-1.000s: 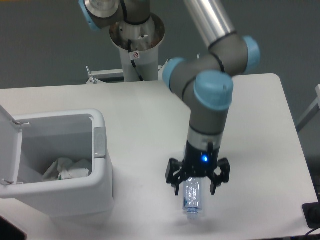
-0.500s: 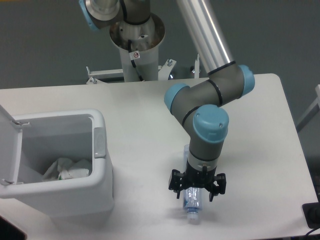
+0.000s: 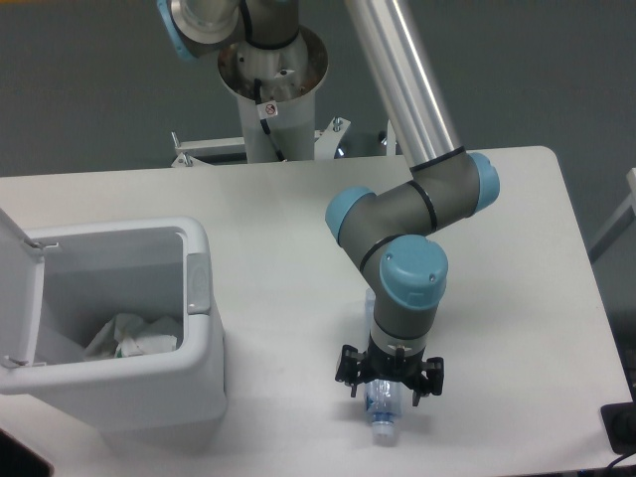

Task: Place the trash in the trash can
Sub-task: 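Move the open gripper over the clear plastic bottle and lower, then close the gripper around the bottle's cap end and lift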

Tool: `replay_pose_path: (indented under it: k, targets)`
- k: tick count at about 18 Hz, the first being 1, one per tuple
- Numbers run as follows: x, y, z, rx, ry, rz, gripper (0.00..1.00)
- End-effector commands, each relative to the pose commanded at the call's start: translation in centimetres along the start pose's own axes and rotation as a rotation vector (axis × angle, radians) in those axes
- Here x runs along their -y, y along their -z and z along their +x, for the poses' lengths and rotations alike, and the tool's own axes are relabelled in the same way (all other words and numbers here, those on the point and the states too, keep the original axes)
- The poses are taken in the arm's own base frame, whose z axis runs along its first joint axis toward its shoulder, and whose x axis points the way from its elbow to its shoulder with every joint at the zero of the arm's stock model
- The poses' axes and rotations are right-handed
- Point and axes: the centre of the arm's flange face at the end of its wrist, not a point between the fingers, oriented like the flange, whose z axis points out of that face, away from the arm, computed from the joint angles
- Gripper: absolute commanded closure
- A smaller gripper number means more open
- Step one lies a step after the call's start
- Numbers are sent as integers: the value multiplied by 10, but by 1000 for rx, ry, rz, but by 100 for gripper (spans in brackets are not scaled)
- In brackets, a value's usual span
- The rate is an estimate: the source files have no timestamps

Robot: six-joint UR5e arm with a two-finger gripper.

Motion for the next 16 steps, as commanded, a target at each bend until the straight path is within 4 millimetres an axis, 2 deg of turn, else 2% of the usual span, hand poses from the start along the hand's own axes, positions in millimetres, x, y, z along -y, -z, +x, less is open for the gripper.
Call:
replay_pose_path:
  k: [12, 16]
  targets:
    - [-4, -17, -4, 31, -4, -46, 3]
    - [-4, -19, 1, 29, -8, -49, 24]
